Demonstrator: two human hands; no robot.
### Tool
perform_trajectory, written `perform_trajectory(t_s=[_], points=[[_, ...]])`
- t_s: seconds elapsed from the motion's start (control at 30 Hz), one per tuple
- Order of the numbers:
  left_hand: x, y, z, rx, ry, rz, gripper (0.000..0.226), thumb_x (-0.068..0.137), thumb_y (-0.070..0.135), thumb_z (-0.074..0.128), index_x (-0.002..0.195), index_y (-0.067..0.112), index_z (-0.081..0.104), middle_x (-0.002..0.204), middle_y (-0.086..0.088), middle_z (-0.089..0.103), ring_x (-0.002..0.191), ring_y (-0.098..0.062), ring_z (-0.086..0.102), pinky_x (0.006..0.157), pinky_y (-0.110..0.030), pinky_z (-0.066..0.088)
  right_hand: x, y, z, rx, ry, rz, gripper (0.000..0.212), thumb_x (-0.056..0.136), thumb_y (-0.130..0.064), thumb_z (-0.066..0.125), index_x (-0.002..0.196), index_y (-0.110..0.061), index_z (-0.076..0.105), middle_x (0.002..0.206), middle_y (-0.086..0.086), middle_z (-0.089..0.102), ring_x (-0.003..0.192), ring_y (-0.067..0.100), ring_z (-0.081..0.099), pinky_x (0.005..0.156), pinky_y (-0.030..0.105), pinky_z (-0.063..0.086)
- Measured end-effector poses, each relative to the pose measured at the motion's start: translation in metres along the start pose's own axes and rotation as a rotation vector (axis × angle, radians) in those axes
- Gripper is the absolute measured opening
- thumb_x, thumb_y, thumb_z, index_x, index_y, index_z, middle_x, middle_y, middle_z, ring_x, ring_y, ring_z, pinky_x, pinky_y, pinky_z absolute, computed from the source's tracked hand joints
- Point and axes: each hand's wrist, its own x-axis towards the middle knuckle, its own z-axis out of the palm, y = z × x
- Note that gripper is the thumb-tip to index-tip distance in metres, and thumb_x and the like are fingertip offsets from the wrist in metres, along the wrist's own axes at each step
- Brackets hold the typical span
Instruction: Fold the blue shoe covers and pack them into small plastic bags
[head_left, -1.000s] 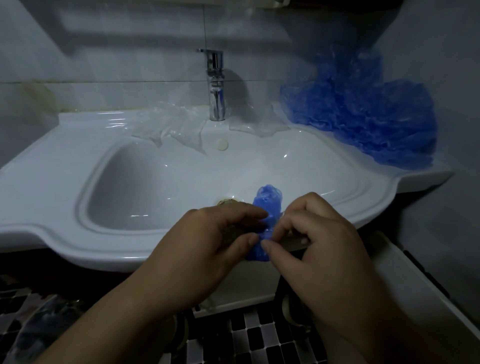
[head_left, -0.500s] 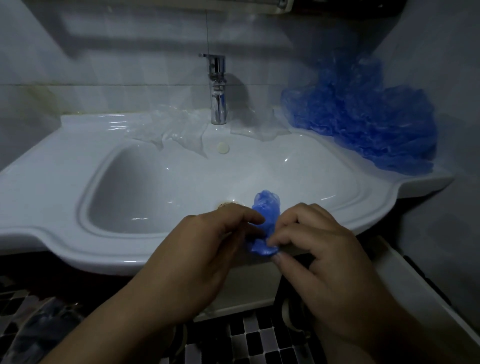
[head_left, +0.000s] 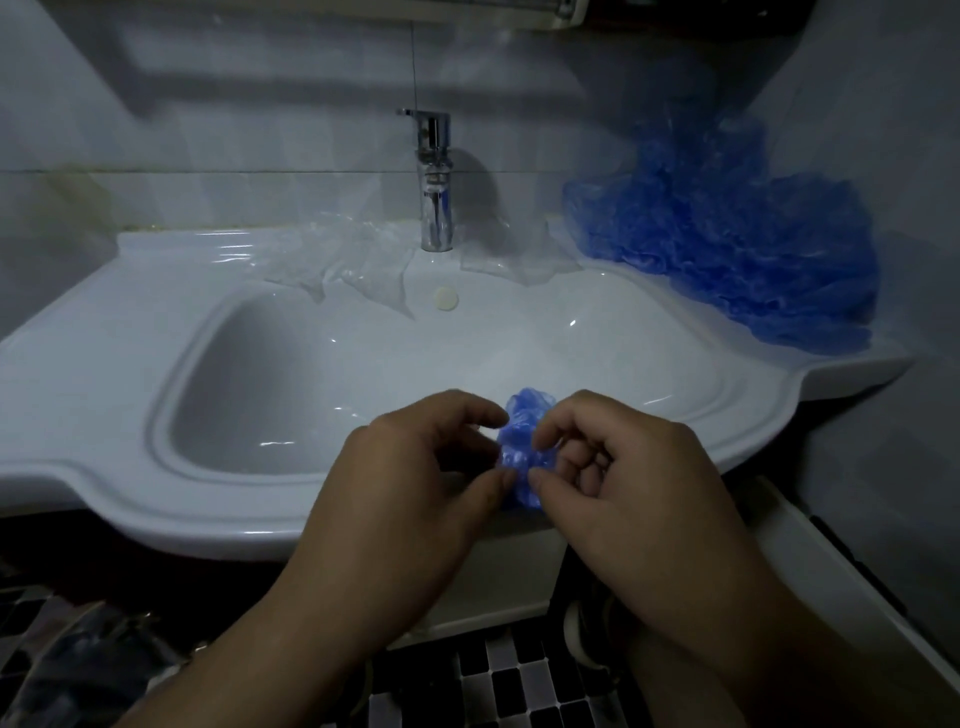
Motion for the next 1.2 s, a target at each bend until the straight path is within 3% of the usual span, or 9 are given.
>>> perform_trajectory(t_s=[0.13,0.23,0.37,0.5,0.63,0.8,0.9,1.03,1.2], points=[[0.001,-0.001,0.002,0.033,0.030,0.037,0.027,0.078,0.009,0.076,0.089,0.033,0.068,0.084,0.015,0.072,0.073,0.004,0.068,0.064,-0.014,0.050,0.003,-0.001,0.001,-0.115,-0.008,-0.025,0.018,0.079,-0.023,0.075,0.083,-0.035,0.061,0.074,-0.011,0.055,0.069,0.002,0.055,0.059,0.012,0.042],[0.004,-0.006,0.003,0.194,0.016,0.169,0.014,0.080,0.020,0.069,0.083,0.033,0.073,0.084,0.018,0.067,0.079,0.003,0.064,0.070,-0.016,0.048,0.002,0.003,0.001,-0.191,-0.017,-0.080,0.001,0.083,-0.032,0.068,0.082,-0.032,0.068,0.085,-0.014,0.052,0.075,0.002,0.055,0.065,0.018,0.046],[0.005,-0.009,-0.001,0.245,-0.109,0.288,0.026,0.080,0.030,0.058,0.104,0.038,0.062,0.103,0.019,0.064,0.091,0.004,0.061,0.080,-0.019,0.048,-0.004,0.003,-0.004,-0.242,-0.072,-0.111,0.037,0.071,-0.062,0.054,0.088,-0.033,0.069,0.087,-0.018,0.052,0.086,0.002,0.053,0.070,0.024,0.048],[0.002,-0.005,-0.010,0.284,-0.168,0.328,0.032,0.070,0.025,0.060,0.100,0.033,0.067,0.095,0.016,0.067,0.087,-0.002,0.062,0.074,-0.027,0.050,-0.004,0.008,-0.009,-0.199,-0.062,-0.167,0.021,0.077,-0.046,0.059,0.084,-0.031,0.071,0.084,-0.016,0.054,0.084,0.005,0.055,0.068,0.028,0.050],[-0.002,-0.003,-0.011,0.263,-0.114,0.284,0.026,0.078,0.045,0.054,0.102,0.037,0.063,0.085,0.016,0.065,0.079,0.000,0.061,0.068,-0.022,0.047,-0.005,0.009,-0.012,-0.059,-0.085,-0.176,0.017,0.085,-0.036,0.053,0.079,-0.027,0.065,0.083,-0.013,0.056,0.086,0.011,0.057,0.071,0.030,0.046],[0.002,-0.007,-0.002,0.274,-0.055,0.153,0.024,0.088,0.047,0.054,0.074,0.035,0.069,0.076,0.011,0.055,0.072,-0.005,0.054,0.060,-0.014,0.036,-0.001,0.004,-0.007,-0.070,-0.039,-0.047,0.028,0.087,-0.042,0.052,0.066,-0.024,0.057,0.071,-0.008,0.053,0.072,0.009,0.054,0.064,0.030,0.045],[0.006,-0.003,0.002,0.267,0.003,0.006,0.023,0.081,0.049,0.057,0.070,0.035,0.071,0.077,0.010,0.055,0.071,-0.004,0.054,0.060,-0.020,0.038,0.004,-0.001,-0.002,-0.140,0.026,0.075,0.031,0.083,-0.042,0.059,0.061,-0.019,0.058,0.065,-0.005,0.055,0.064,0.009,0.053,0.058,0.026,0.044],[0.012,-0.001,0.009,0.376,0.086,-0.079,0.028,0.075,0.055,0.059,0.070,0.031,0.071,0.077,0.011,0.049,0.069,-0.003,0.049,0.054,-0.013,0.028,0.007,-0.005,0.007,-0.253,0.097,0.096,0.034,0.080,-0.042,0.067,0.060,-0.019,0.053,0.060,-0.004,0.054,0.058,0.009,0.052,0.056,0.029,0.047],[0.009,-0.004,0.011,0.348,0.120,-0.041,0.016,0.076,0.042,0.072,0.079,0.036,0.058,0.084,0.015,0.049,0.079,-0.002,0.048,0.059,-0.014,0.031,0.005,0.005,0.005,-0.100,0.064,-0.056,0.008,0.082,-0.028,0.072,0.083,-0.030,0.065,0.085,-0.015,0.056,0.083,0.004,0.056,0.069,0.022,0.049]])
